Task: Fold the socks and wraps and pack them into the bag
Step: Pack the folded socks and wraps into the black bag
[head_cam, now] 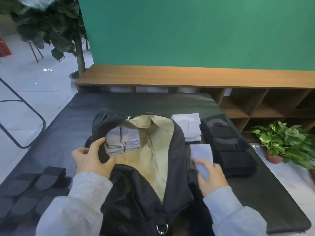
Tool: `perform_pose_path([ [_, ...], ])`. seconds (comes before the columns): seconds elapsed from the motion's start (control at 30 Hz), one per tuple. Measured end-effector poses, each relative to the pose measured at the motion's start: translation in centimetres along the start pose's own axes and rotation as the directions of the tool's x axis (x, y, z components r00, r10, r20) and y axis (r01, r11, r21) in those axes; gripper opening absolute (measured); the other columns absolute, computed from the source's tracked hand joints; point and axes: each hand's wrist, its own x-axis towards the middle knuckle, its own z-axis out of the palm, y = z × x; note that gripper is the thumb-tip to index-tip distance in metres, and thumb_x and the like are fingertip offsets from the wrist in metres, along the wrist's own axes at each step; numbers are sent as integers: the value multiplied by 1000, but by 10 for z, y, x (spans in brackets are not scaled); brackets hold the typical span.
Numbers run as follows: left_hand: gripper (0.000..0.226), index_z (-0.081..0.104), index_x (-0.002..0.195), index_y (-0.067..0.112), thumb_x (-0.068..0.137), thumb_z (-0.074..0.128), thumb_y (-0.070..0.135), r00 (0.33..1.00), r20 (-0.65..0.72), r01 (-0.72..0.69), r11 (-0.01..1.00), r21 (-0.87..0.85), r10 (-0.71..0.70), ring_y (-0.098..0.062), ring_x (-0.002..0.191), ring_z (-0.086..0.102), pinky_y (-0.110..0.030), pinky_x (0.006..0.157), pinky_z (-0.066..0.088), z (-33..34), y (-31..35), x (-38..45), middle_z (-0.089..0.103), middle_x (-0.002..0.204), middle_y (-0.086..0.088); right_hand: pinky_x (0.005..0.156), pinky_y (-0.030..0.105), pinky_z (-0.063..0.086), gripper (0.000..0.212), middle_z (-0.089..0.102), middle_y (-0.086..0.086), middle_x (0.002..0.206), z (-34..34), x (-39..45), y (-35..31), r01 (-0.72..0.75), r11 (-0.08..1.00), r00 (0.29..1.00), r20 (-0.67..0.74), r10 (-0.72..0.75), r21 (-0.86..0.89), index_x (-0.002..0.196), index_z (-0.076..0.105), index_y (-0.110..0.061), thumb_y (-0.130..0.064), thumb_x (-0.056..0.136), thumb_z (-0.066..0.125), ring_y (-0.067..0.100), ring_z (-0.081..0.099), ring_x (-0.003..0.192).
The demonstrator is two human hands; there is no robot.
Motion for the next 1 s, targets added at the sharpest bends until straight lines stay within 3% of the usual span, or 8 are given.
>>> perform_pose_path([
  [0.2,78,26,142,37,80,71,22,995,55,83,995,-58,-80,-22,86,45,-33,82,43,5,2,-3,23,128,-10,59,3,39,33,34,-4,109,-43,-3,-48,210,966,968,-167,-184,153,102,47,-45,-14,94,52,0,47,77],
  [0.3,83,19,143,41,81,68,15,991,91,107,993,-59,-101,-24,77,50,-33,76,45,5,0,0,25,127,-11,64,-5,34,41,35,-5,111,-55,-2,-70,321,938,930,-230,-286,131,95,46,-51,-11,92,54,-14,44,86],
  [0.43,89,20,143,42,79,58,-6,991,110,88,993,-84,-78,-27,78,52,-39,81,50,2,1,1,25,119,-6,74,-5,31,44,47,-6,113,-65,-7,-101,442,869,892,-210,-400,221,94,49,-52,-9,89,57,-25,40,95],
  [0.57,88,21,143,42,80,52,-11,993,117,5,996,-87,5,-26,84,53,-37,84,49,-5,-3,1,27,127,-6,80,-3,30,35,55,-6,110,-45,-20,-135,490,782,862,-83,-500,385,93,56,-50,-17,79,56,-11,47,103],
  [0.7,83,22,145,35,82,50,-12,989,119,-76,993,-96,87,-27,118,46,-34,94,42,-14,-8,1,35,140,-5,85,8,41,51,51,1,118,14,-10,-140,372,851,870,181,-459,371,90,55,-50,0,84,50,11,50,106],
  [0.8,81,24,144,38,83,50,-10,984,142,-88,990,-105,103,-29,120,49,-39,98,45,-24,-15,1,39,144,2,87,24,48,45,45,2,122,62,-1,-136,240,923,888,315,-334,301,101,57,-43,-2,86,45,17,51,101],
  [0.9,82,21,143,44,84,51,-4,974,206,-79,994,-82,94,-31,106,58,-39,88,51,-31,-22,2,43,142,3,67,4,41,47,52,0,124,93,0,-133,141,931,865,417,-281,335,102,57,-39,2,83,44,18,53,97],
  [1.0,89,13,144,46,83,50,-7,951,294,-72,994,-81,93,-12,97,54,-25,81,47,-36,-27,4,38,145,5,64,-4,34,47,55,-10,119,114,-3,-136,99,924,809,510,-291,369,107,60,-37,1,82,47,6,50,101],
])
